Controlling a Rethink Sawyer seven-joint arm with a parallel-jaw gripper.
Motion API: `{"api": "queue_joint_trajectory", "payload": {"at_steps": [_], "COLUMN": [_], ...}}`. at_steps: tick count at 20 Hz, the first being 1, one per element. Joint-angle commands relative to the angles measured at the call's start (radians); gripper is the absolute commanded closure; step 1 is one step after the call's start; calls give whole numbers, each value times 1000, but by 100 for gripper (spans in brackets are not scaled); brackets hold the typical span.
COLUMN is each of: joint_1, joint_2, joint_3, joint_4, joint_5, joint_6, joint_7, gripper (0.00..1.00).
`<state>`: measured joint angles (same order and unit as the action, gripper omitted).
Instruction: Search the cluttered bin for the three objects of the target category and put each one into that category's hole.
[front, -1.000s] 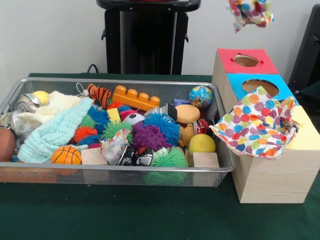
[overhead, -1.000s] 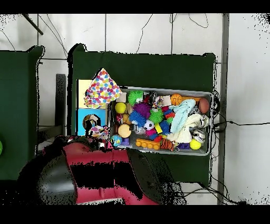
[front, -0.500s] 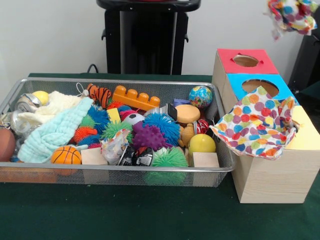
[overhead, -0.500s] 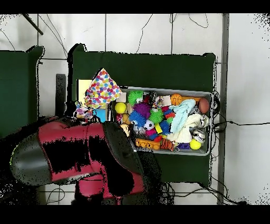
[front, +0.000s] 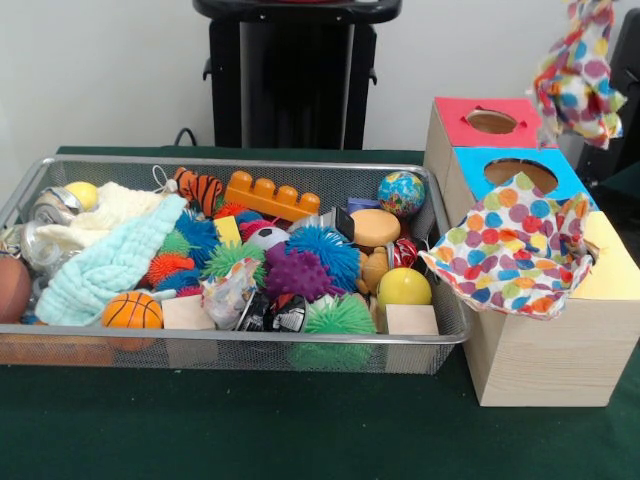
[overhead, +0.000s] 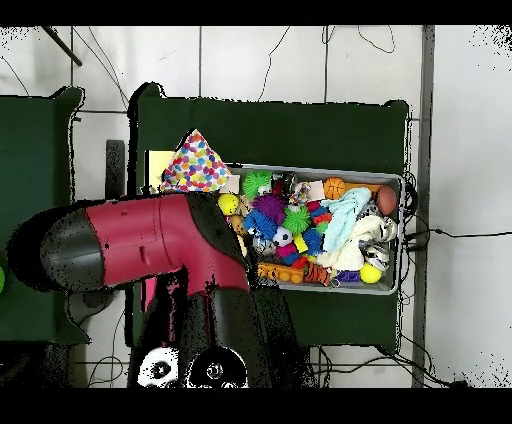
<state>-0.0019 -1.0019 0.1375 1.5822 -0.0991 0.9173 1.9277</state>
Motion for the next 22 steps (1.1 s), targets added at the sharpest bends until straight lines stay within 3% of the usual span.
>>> {"api": "queue_joint_trajectory", "payload": {"at_steps": [1,6,14,22], "joint_1": [-14,-12,-22,4], "joint_2": [136,158,159,209], "joint_3": [-48,-57,-55,-68], "joint_4": [-3,-1,-42,-61], "joint_5": [-35,-14,12,1], "joint_6": [-133,-169,-136,-178], "joint_7": [220,202,148,174], "gripper": [100,100,100,100]}}
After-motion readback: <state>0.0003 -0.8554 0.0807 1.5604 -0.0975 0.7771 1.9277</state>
